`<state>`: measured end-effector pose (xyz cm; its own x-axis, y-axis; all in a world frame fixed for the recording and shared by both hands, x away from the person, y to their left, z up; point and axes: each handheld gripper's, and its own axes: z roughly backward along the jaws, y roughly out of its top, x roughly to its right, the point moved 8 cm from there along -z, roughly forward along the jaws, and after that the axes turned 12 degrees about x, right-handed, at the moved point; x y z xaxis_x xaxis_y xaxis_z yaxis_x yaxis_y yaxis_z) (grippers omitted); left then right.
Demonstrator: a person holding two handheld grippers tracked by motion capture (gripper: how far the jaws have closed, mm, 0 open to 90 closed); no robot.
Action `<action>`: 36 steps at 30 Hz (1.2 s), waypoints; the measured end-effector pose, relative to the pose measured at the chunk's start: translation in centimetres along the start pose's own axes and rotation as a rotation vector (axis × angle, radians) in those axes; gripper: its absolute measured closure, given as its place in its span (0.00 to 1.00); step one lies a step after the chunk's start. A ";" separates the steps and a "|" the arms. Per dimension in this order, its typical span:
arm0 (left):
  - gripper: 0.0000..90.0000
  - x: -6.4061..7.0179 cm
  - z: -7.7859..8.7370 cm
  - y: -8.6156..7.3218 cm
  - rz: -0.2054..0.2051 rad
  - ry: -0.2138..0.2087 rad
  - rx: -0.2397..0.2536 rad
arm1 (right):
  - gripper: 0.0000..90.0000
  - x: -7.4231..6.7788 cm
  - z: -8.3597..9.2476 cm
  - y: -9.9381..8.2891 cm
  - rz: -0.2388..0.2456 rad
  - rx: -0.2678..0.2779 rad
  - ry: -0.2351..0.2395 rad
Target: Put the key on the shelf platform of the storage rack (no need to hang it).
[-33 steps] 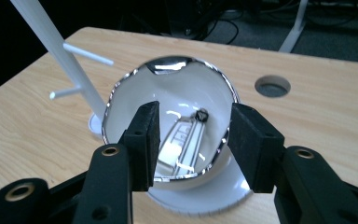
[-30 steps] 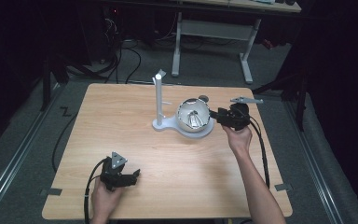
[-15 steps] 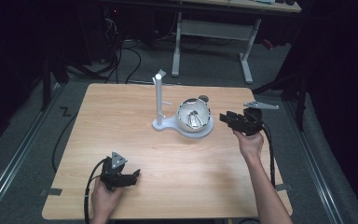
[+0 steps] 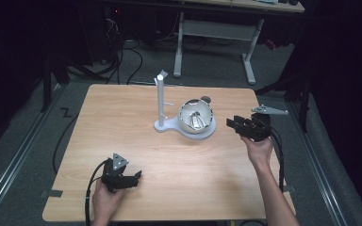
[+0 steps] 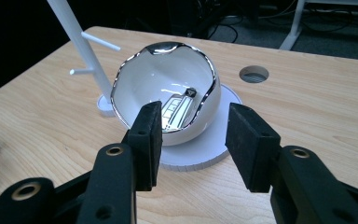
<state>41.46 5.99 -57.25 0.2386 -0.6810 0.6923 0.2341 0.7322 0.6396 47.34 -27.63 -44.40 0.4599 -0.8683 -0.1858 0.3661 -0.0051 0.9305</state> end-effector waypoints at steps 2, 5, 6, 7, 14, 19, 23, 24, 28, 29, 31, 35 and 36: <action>0.18 0.0 0.0 0.0 0.000 0.000 0.000 | 0.63 -0.1 0.3 0.0 -0.001 0.002 0.000; 0.18 0.0 0.0 0.0 -0.001 -0.001 0.000 | 0.63 -0.3 0.8 -0.2 -0.008 0.008 0.005; 0.18 0.0 0.0 0.0 0.000 0.000 0.000 | 0.63 -0.3 1.0 -0.5 -0.007 0.005 0.003; 0.18 0.0 0.0 0.0 0.003 0.001 0.000 | 0.63 -0.3 1.1 -0.6 -0.008 -0.001 -0.001; 0.18 0.0 0.0 0.0 0.000 -0.003 -0.003 | 0.63 -0.3 2.5 -1.4 -0.003 0.014 -0.016; 0.18 0.0 0.0 0.0 -0.004 -0.005 -0.004 | 0.63 -0.3 3.6 -1.9 -0.027 0.030 -0.004; 0.18 0.0 0.0 0.0 0.000 -0.002 -0.002 | 0.62 -0.6 4.5 -2.1 -0.018 0.037 0.001; 0.18 0.0 0.0 0.0 -0.001 -0.002 -0.002 | 0.62 -0.7 4.8 -2.1 -0.018 0.045 0.001; 0.18 0.0 0.0 0.0 0.004 0.002 0.000 | 0.62 -0.7 5.7 -2.3 -0.034 0.075 0.002; 0.18 0.0 -0.1 0.0 -0.003 -0.004 0.002 | 0.62 -0.8 5.9 -2.4 -0.040 0.078 0.002; 0.18 0.0 -0.1 0.0 -0.001 -0.003 0.002 | 0.62 -0.9 6.2 -2.5 -0.041 0.083 0.006; 0.18 0.0 0.0 0.0 0.000 0.000 -0.002 | 0.62 -1.2 6.5 -2.8 -0.034 0.085 0.007; 0.18 0.0 0.0 0.0 0.003 0.001 -0.001 | 0.62 -1.3 6.6 -2.9 -0.036 0.089 0.007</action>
<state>41.48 5.95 -57.24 0.2406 -0.6788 0.6938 0.2343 0.7342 0.6372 40.35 -29.73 -44.81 0.4538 -0.8632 -0.2211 0.3095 -0.0801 0.9475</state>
